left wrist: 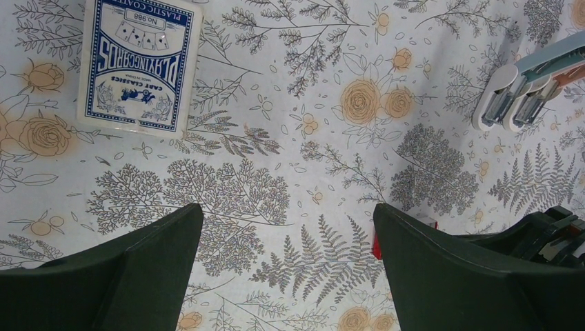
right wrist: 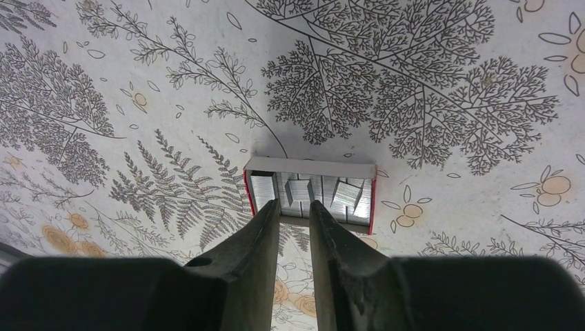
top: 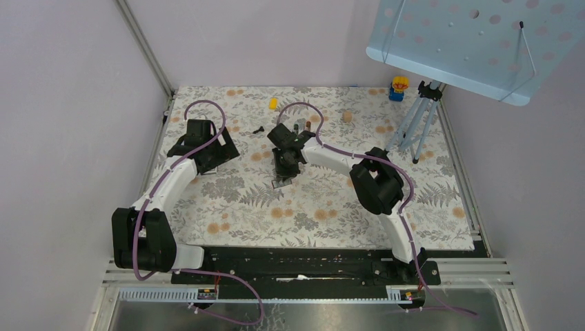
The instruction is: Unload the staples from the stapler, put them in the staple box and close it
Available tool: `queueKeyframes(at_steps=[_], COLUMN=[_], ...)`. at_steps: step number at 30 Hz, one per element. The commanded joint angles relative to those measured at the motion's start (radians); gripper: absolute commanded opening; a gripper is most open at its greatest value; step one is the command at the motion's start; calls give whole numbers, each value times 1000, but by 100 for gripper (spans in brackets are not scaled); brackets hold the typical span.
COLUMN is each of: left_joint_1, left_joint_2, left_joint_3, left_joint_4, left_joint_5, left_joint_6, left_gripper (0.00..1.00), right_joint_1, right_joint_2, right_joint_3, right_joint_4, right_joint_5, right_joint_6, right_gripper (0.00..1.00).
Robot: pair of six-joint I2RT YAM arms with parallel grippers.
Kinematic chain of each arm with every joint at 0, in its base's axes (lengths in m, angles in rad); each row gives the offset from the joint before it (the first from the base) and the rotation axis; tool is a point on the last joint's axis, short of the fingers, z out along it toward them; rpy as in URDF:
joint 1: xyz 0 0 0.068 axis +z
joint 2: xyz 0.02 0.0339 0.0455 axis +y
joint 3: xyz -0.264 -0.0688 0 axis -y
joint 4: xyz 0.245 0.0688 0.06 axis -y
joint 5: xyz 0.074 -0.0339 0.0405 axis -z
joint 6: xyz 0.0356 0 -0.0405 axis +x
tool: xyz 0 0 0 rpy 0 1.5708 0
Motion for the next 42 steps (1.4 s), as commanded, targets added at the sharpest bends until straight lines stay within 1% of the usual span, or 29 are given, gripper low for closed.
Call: queueKeyframes(at_steps=[1,4,10,17,21,24,27,30,31,35,38,42], left_joint_1=[7,9,16,17,18,19,19,19,19,19,19,19], left_joint_2=[-27,-27,-35,-66,-54,-44,-38,-36,-35,-32,-30,-23], left_joint_3=[-1,0,-3,-21,-19,-18,-18,-19,-19,-18,-19,-19], left_joint_4=[49,49,52,73,73,73,74,75,76,75,76,78], left_joint_5=[11,10,-1,-9,-7,4,9,12,13,16,15,25], left_joint_6=[-8,-8,-3,11,11,8,6,5,5,4,4,2], left_gripper=[99,99,99,99,99,99,99,99,99,99,99,99], right_joint_1=[8,9,-5,-158,-267,-352,-426,-476,-495,-523,-537,-571], right_joint_2=[-35,-83,-187,-301,-385,-428,-449,-458,-461,-486,-496,-474], right_joint_3=[52,54,23,-97,-234,-348,-403,-437,-448,-508,-551,-568], right_joint_4=[-17,-6,-9,-33,-11,10,19,27,39,117,183,258], right_joint_5=[10,37,218,318,393,421,458,544,559,653,717,738], right_joint_6=[-4,-28,-144,-154,-123,-91,-63,-24,-8,27,29,-7], right_gripper=[30,30,33,34,43,49,55,66,68,74,76,78])
